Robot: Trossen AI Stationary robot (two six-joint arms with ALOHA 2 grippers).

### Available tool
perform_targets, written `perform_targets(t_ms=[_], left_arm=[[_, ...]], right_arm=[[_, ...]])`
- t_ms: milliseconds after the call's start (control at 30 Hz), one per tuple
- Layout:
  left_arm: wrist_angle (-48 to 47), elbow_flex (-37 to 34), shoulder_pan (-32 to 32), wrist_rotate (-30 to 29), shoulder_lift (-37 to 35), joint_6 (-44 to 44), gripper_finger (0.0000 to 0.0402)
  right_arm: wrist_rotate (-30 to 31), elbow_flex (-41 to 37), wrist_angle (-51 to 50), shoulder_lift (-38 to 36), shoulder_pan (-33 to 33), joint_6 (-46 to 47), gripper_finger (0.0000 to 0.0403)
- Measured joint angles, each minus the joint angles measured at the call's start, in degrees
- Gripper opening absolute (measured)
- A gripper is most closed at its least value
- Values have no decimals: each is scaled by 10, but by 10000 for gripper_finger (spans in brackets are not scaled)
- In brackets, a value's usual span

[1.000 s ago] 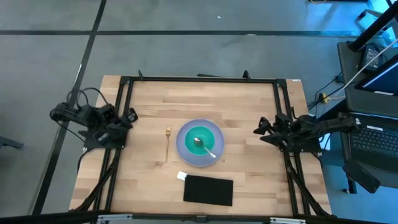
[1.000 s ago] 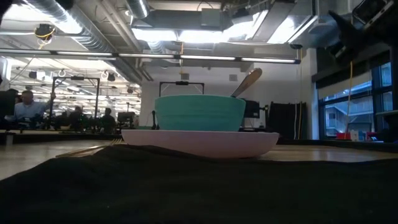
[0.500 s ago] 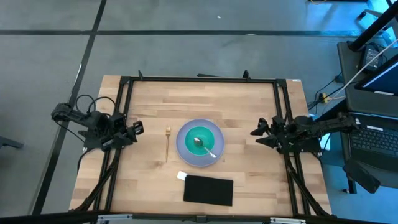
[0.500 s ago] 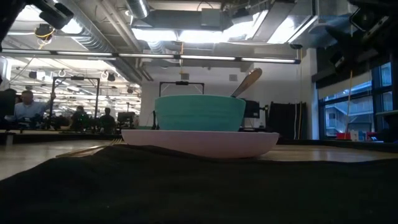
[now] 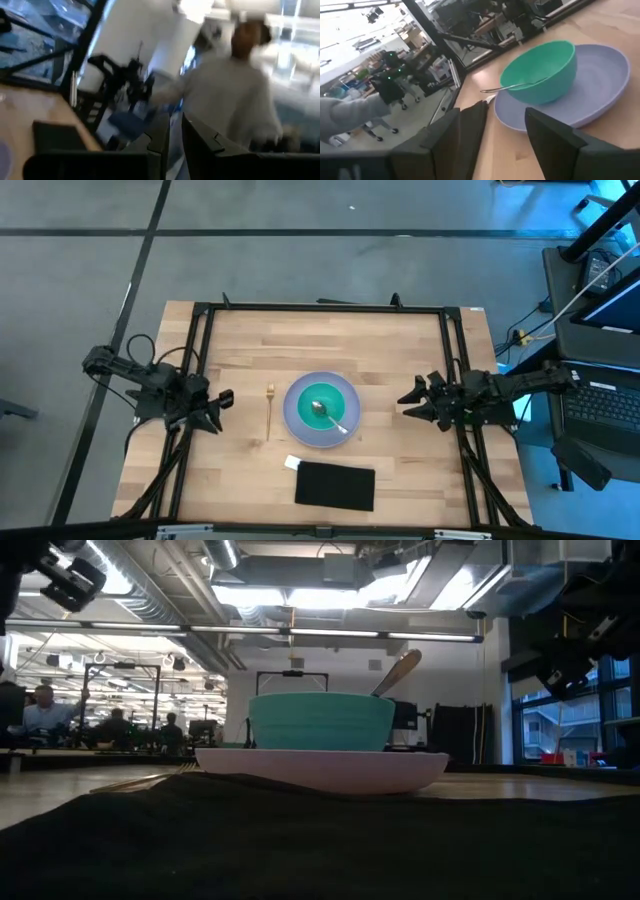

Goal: Set table place
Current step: Return to Home Position

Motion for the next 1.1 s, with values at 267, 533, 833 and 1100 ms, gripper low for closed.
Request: perform_targets(t_ms=[267,533,833,1100], left_arm=[[-142,0,0,10,0,54,32],[-175,0,0,10,0,162,20],[-175,0,0,13,0,186,6],[-176,0,0,-229,0,281,6]], right_arm=[[0,0,-9,0,0,-5,223],[-2,0,-9,0,0,83,223],[-2,0,-9,0,0,82,223],[-2,0,-9,0,0,84,223]])
